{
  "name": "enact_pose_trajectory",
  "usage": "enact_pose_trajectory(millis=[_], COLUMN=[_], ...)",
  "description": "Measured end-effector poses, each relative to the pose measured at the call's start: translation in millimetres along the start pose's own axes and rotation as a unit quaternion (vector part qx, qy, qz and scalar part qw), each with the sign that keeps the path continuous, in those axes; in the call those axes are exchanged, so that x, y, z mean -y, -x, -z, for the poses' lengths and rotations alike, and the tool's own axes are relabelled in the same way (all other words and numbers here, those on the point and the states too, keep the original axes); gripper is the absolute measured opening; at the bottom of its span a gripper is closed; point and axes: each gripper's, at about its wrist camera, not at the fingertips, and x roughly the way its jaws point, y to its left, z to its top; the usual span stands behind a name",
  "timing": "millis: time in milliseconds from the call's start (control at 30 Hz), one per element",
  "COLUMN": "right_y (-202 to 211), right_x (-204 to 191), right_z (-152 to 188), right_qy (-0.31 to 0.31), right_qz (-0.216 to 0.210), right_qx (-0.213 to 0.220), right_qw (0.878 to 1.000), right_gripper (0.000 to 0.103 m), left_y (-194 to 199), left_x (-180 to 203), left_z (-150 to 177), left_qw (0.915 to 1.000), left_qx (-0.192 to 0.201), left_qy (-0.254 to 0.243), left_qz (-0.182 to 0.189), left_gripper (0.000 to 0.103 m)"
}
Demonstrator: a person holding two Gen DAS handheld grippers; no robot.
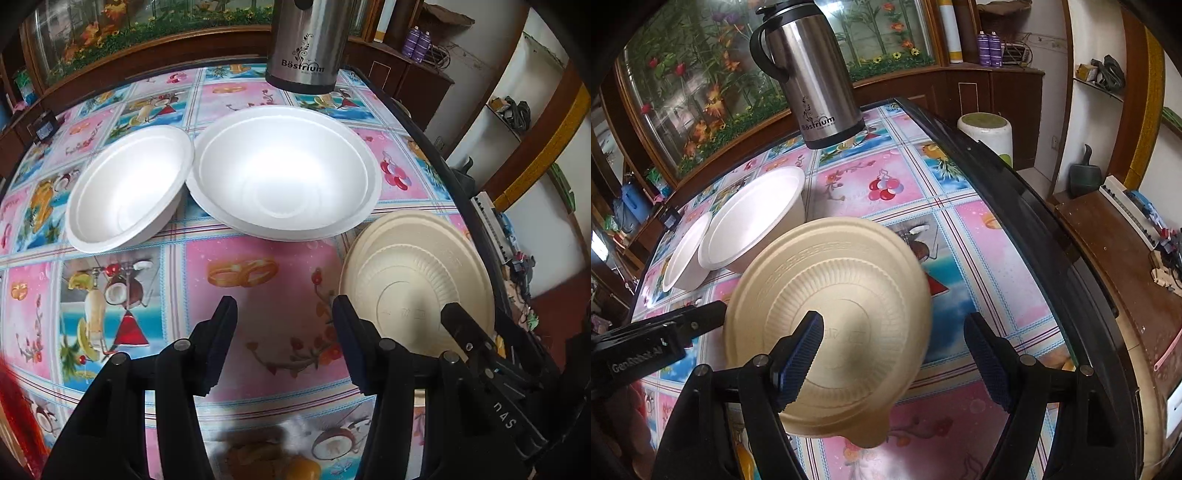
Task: Organize plates and bowls
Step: 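Grasp the second beige bowl by its rim with the right tool and lift, then carry the beige bowl with the right tool toward the red plate stack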
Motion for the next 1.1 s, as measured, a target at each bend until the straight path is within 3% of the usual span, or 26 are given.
enact_pose_trajectory(millis=[267,333,700,767,867,933,1000,1100], right_y=[3,3,2,1,-2,-6,-10,-10], right_x=[10,10,17,18,19,20,22,22], right_z=[0,0,1,2,2,3,5,7], right_qy=[-0.013,-0.015,-0.028,-0.033,-0.036,-0.04,-0.049,-0.062], right_qz=[-0.005,-0.009,-0.009,-0.008,-0.006,-0.011,-0.017,-0.039], right_qx=[0.007,0.005,0.003,0.001,-0.002,-0.013,-0.024,-0.027], right_qw=[1.0,1.0,1.0,0.999,0.999,0.999,0.998,0.997], right_gripper=[0.08,0.08,0.08,0.076,0.06,0.043,0.032,0.022], left_y=[24,24,-13,-20,-25,-27,-28,-24], left_x=[-23,-11,12,14,15,15,12,12], left_z=[-11,-10,-2,2,5,6,8,10], left_qw=[0.9959,0.9969,0.9976,0.9977,0.998,0.9981,0.9974,0.9971], left_qx=[0.009,0.008,-0.023,-0.028,-0.032,-0.033,-0.034,-0.031], left_qy=[0.062,0.047,0.036,0.032,0.028,0.024,0.025,0.02], left_qz=[0.065,0.062,0.055,0.053,0.046,0.047,0.058,0.067], left_gripper=[0.054,0.06,0.059,0.059,0.058,0.043,0.037,0.02])
